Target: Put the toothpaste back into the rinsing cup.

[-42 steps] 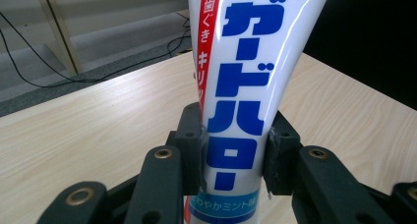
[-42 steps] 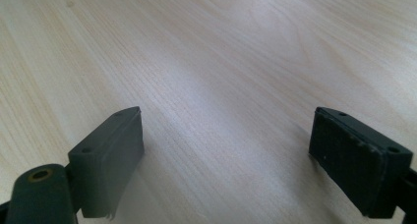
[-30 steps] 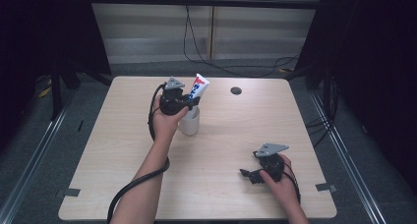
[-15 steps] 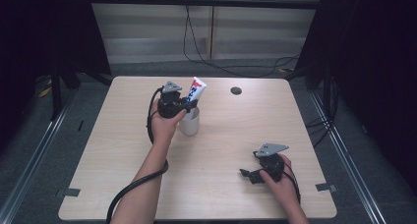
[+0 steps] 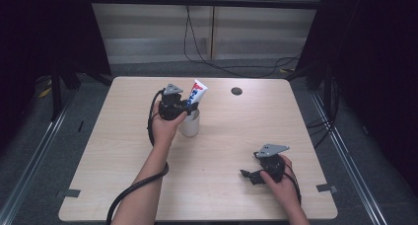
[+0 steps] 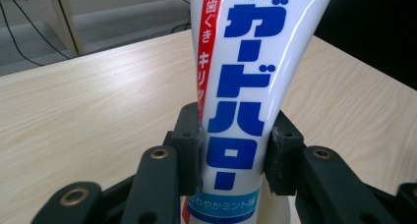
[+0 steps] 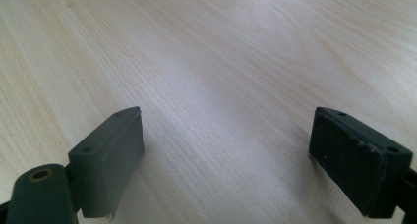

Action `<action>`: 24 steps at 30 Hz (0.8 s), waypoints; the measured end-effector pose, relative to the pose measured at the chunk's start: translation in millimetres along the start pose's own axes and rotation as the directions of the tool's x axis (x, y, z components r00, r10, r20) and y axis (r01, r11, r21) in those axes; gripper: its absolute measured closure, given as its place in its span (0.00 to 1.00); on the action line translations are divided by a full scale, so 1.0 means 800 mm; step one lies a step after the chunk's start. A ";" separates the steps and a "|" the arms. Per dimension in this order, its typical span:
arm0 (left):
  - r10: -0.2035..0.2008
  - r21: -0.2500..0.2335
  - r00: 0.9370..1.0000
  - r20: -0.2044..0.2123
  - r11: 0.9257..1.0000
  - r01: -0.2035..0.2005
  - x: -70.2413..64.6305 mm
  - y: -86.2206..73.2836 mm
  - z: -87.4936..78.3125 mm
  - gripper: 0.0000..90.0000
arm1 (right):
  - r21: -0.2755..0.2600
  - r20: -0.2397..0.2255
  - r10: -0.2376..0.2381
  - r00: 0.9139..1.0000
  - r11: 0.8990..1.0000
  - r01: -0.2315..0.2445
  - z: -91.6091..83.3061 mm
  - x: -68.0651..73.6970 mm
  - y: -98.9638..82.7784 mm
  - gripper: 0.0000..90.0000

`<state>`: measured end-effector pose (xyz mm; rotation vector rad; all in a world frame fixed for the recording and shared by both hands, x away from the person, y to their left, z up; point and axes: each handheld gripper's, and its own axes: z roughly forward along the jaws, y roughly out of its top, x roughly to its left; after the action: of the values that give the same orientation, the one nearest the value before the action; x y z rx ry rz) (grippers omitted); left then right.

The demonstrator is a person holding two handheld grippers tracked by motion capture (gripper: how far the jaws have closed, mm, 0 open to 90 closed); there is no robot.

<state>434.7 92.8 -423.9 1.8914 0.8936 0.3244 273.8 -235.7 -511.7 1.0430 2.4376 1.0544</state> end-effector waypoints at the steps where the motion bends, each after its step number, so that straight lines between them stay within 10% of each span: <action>1: 0.002 -0.001 1.000 0.002 1.000 -0.002 0.000 0.000 0.000 0.71 | 0.000 0.000 0.000 1.000 1.000 0.000 0.000 0.000 0.000 0.14; 24: 0.000 0.013 1.000 -0.008 1.000 0.000 0.000 -0.004 -0.001 0.69 | 0.000 0.000 0.001 1.000 1.000 -0.001 0.000 0.000 0.000 0.14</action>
<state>432.9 94.2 -426.4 1.9030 0.9030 0.3274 273.8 -235.6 -511.7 1.0439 2.4375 1.0549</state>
